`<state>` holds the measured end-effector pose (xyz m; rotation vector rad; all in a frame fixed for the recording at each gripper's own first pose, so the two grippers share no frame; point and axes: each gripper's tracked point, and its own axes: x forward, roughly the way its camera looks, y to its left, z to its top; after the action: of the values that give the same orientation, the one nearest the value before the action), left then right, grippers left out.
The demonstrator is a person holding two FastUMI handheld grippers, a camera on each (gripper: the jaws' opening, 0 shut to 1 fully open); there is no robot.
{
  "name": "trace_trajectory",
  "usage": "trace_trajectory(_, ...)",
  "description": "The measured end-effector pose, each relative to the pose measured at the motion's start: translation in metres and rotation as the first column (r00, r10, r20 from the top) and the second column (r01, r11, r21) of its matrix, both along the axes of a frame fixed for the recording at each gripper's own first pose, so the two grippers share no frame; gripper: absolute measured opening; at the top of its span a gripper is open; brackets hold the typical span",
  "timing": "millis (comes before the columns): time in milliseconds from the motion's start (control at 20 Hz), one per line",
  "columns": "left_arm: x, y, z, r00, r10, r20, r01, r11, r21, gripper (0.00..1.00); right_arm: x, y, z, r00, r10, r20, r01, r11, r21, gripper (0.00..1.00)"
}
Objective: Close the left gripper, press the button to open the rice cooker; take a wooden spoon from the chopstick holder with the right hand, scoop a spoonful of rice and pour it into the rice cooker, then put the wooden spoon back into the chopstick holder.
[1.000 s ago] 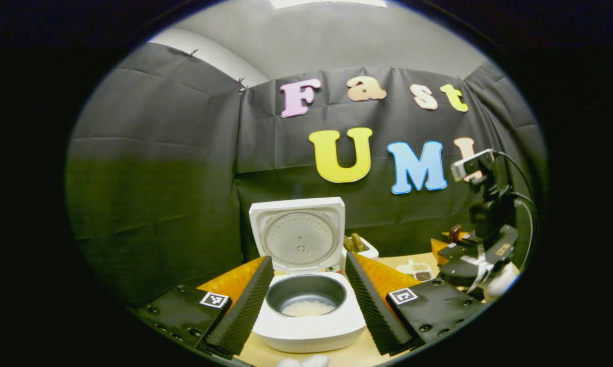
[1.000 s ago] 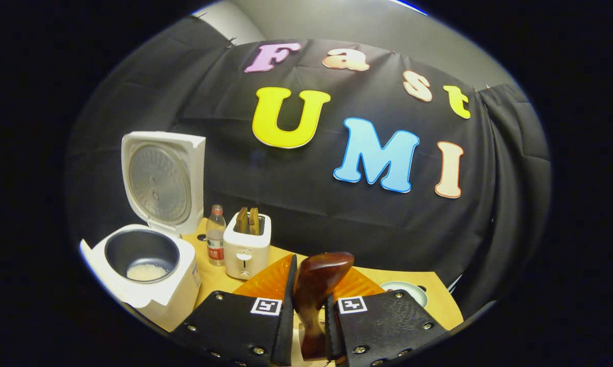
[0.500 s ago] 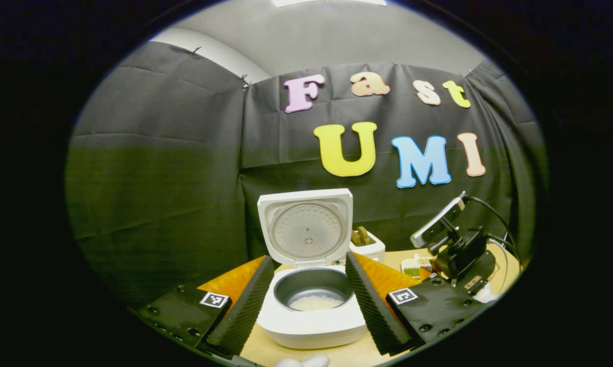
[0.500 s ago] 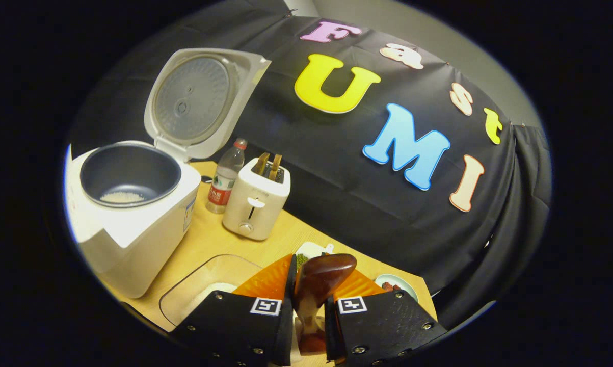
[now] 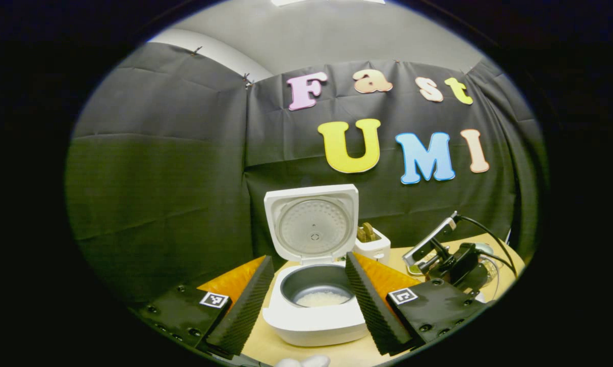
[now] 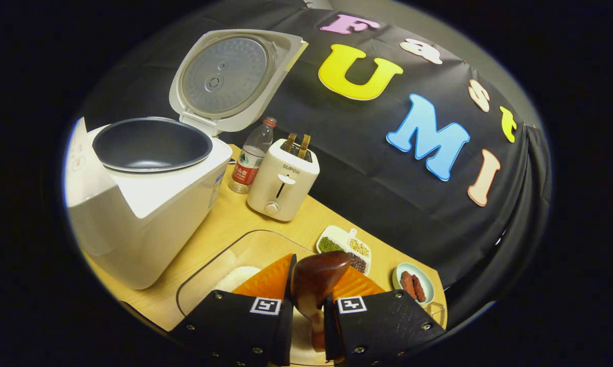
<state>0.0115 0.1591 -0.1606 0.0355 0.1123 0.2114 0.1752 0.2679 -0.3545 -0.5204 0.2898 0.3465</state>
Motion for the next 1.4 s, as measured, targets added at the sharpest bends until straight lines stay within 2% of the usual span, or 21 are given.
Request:
trace_trajectory(200, -0.004, 0.005, 0.003, 1.000, 0.005, 0.003, -0.005, 1.000, 0.007, 0.98, -0.003, 0.005, -0.004, 0.996, -0.023, -0.091, 0.038, 0.985, 0.167, 0.26)
trace_trajectory(250, -0.005, 0.006, 0.004, 1.000, 0.008, 0.002, -0.008, 1.000, 0.008, 0.94, -0.002, 0.003, -0.001, 0.994, -0.032, -0.104, 0.053, 0.977, 0.205, 0.27)
trace_trajectory(300, -0.005, 0.007, 0.002, 1.000, 0.009, 0.000, -0.009, 1.000, 0.006, 1.00, -0.001, 0.002, 0.001, 0.991, -0.038, -0.125, 0.069, 0.965, 0.251, 0.27)
trace_trajectory(400, -0.005, 0.010, 0.002, 1.000, 0.013, -0.004, -0.013, 1.000, -0.002, 1.00, 0.003, -0.001, 0.005, 0.985, -0.059, -0.164, 0.113, 0.932, 0.343, 0.27)
trace_trajectory(500, -0.005, 0.011, 0.002, 1.000, 0.017, -0.005, -0.017, 1.000, -0.003, 1.00, 0.006, -0.002, 0.009, 0.977, -0.068, -0.203, 0.152, 0.889, 0.433, 0.27)
trace_trajectory(600, -0.007, 0.011, 0.004, 1.000, 0.017, -0.001, -0.017, 1.000, -0.003, 1.00, 0.006, -0.003, 0.011, 0.972, -0.067, -0.227, 0.171, 0.861, 0.479, 0.27)
trace_trajectory(750, -0.006, 0.013, 0.004, 1.000, 0.018, 0.000, -0.018, 1.000, -0.003, 1.00, 0.005, 0.001, 0.012, 0.961, -0.052, -0.272, 0.203, 0.801, 0.564, 0.27)
trace_trajectory(800, -0.006, 0.013, 0.005, 1.000, 0.017, 0.002, -0.017, 1.000, -0.005, 0.98, 0.005, 0.001, 0.012, 0.957, -0.049, -0.286, 0.215, 0.781, 0.586, 0.27)
trace_trajectory(850, -0.007, 0.014, 0.006, 1.000, 0.019, 0.002, -0.019, 1.000, -0.004, 1.00, 0.006, 0.000, 0.013, 0.952, -0.050, -0.303, 0.232, 0.764, 0.602, 0.27)
trace_trajectory(1050, -0.005, 0.018, 0.007, 1.000, 0.022, 0.005, -0.022, 1.000, -0.005, 0.99, 0.009, -0.002, 0.013, 0.934, -0.037, -0.356, 0.280, 0.694, 0.663, 0.26)
trace_trajectory(1300, -0.003, 0.021, 0.007, 1.000, 0.027, 0.005, -0.027, 1.000, -0.003, 1.00, 0.011, -0.013, 0.012, 0.904, -0.024, -0.428, 0.365, 0.566, 0.739, 0.27)
trace_trajectory(1400, -0.003, 0.022, 0.008, 1.000, 0.028, 0.005, -0.028, 1.000, -0.002, 1.00, 0.011, -0.021, 0.011, 0.895, -0.020, -0.446, 0.389, 0.525, 0.757, 0.26)
